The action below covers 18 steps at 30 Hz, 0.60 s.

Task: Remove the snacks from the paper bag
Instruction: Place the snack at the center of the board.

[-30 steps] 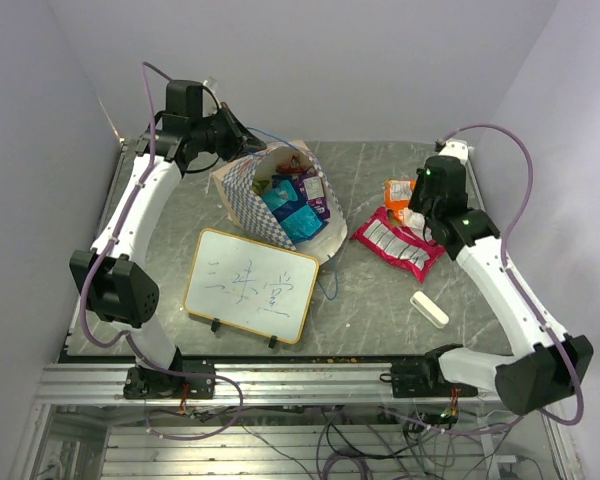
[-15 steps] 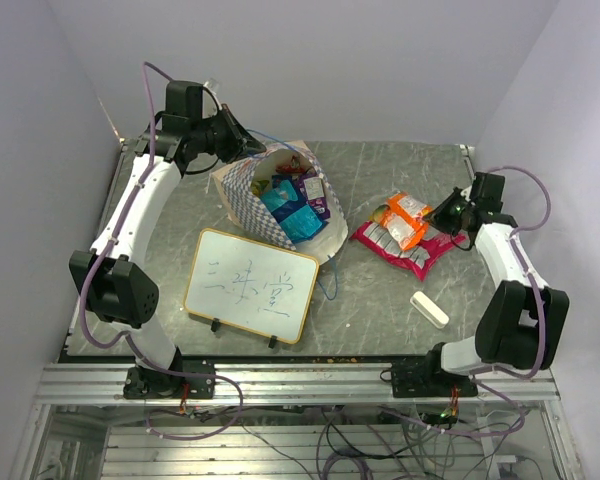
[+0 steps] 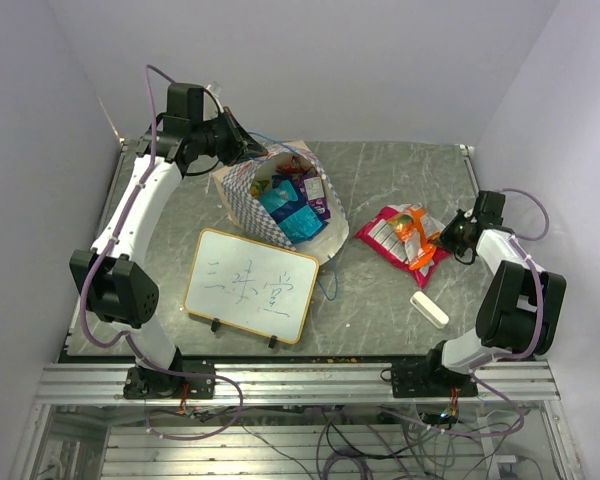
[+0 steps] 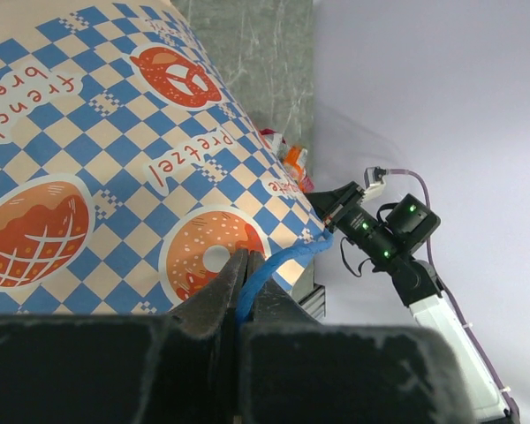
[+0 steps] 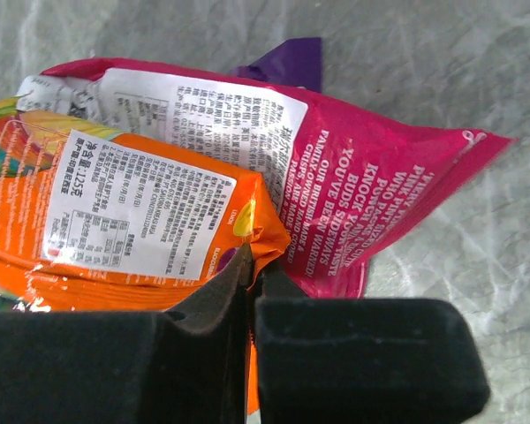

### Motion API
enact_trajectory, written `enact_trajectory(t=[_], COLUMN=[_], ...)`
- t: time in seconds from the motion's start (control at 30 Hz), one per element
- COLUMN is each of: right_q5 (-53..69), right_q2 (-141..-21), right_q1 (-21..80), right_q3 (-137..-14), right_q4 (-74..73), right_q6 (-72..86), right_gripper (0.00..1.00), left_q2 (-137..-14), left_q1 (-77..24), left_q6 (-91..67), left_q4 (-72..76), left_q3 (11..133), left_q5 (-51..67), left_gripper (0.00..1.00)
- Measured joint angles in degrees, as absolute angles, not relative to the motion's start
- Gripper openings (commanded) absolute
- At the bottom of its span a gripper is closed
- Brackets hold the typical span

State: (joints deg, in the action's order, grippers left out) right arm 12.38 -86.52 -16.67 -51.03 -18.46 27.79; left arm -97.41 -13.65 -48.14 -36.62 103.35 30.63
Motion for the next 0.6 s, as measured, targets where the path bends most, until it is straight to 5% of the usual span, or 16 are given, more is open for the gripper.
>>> enact_trajectory(t=[0.13,0.33,0.6], right_q5=[9.78,6.37,5.56], right_q2=[-88.42,-87.96,-80.93], right_q1=[-17.39,-17.96,-16.01], right_q3=[-51.57,-53.56,-60.4], right_q4=[-18.22,-19.94,-23.66], right_q6=[27.46,24.84,22.41], right_gripper=[0.17,0.67,0.83], left_q2=[-97.41,-97.41,-97.41], left_q1=[-13.65,-13.65,-14.7], left_q6=[-48.25,-48.27,-48.27], left_q4=[-36.64,-36.6,-36.36], left_q3=[102.65,102.63,102.63], left_q5=[31.03,31.38,31.42], left_gripper=[0.07,0.07,0.07])
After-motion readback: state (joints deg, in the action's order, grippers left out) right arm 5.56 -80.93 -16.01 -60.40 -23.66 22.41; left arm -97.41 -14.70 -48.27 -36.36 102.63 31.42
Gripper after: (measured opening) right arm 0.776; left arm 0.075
